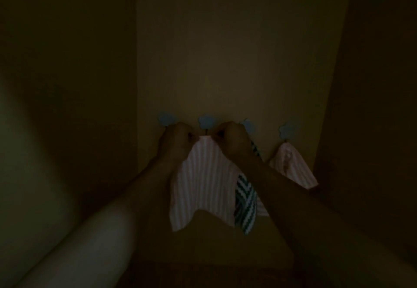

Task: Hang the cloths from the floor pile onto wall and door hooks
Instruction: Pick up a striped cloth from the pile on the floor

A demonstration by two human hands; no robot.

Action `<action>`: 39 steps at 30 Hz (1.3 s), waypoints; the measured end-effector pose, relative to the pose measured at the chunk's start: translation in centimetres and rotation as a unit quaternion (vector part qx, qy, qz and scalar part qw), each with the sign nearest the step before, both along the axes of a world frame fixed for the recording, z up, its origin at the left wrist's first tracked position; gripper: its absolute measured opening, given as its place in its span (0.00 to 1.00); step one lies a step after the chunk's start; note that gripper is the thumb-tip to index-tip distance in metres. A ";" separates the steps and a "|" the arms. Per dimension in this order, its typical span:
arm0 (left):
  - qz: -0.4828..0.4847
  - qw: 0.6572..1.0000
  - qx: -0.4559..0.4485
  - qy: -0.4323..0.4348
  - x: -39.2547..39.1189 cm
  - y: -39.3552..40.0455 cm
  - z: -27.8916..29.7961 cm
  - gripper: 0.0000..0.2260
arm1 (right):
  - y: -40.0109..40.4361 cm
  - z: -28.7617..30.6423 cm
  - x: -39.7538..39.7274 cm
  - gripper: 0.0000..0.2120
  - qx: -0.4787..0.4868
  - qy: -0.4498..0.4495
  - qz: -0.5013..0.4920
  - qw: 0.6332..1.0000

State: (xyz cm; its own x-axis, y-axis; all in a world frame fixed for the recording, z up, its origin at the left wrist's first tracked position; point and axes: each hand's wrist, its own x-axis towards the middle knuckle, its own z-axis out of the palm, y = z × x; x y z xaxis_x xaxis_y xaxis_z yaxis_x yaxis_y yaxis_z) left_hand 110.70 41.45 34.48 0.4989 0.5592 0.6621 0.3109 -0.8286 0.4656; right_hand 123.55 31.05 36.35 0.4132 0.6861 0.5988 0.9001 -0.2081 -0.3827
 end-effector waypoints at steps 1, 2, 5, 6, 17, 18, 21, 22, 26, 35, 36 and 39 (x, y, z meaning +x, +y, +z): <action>0.010 1.000 0.011 -0.004 0.2 0.1 0.3 0.11 | 0.5 0.2 0.2 0.13 -0.002 0.000 -0.003 1.000; 0.023 0.999 0.023 -0.006 0.3 0.2 0.6 0.11 | 0.9 0.3 0.3 0.13 -0.009 -0.003 -0.010 1.000; 0.065 0.996 0.056 0.000 1.0 0.3 1.4 0.10 | 1.9 0.6 0.7 0.15 -0.013 -0.038 -0.069 0.997; 0.077 0.995 0.064 0.004 1.3 0.3 1.6 0.12 | 2.1 0.7 0.8 0.16 -0.012 -0.048 -0.092 0.995; 0.110 0.988 0.075 0.076 2.1 0.0 -0.2 0.15 | 1.9 -1.4 0.2 0.15 -0.050 -0.071 -0.146 0.985; 0.119 0.987 0.074 0.079 2.0 0.1 -0.5 0.14 | 1.9 -1.6 -0.1 0.15 -0.049 -0.067 -0.146 0.986; 0.136 0.985 0.065 0.088 1.5 -0.1 -1.4 0.11 | 1.6 -2.0 -1.5 0.12 -0.048 -0.052 -0.153 0.986; 0.141 0.984 0.059 0.094 1.3 -0.3 -1.6 0.10 | 1.4 -2.2 -1.8 0.13 -0.049 -0.051 -0.156 0.985; 0.147 0.982 0.018 0.116 0.3 -1.4 -2.5 0.09 | -0.1 -3.1 -2.9 0.20 -0.055 -0.035 -0.157 0.985; 0.153 0.979 -0.068 0.114 -3.2 -4.6 -4.6 0.12 | -4.8 -6.0 -6.5 0.16 -0.045 0.038 -0.162 0.985; 0.152 0.980 -0.085 0.100 -3.6 -5.1 -4.9 0.13 | -5.5 -6.5 -7.1 0.19 -0.035 0.047 -0.166 0.984; 0.131 0.984 -0.113 0.047 -5.3 -7.1 -6.1 0.12 | -7.8 -7.9 -9.1 0.20 -0.004 0.083 -0.145 0.986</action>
State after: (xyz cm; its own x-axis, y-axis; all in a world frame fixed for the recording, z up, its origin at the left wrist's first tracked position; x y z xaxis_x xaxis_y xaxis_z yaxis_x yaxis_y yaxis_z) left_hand 105.45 34.38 28.38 0.3722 0.8040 0.4638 0.5506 -0.5935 0.5871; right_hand 114.47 23.27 28.45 0.6845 0.5297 0.5009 0.7274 -0.4507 -0.5174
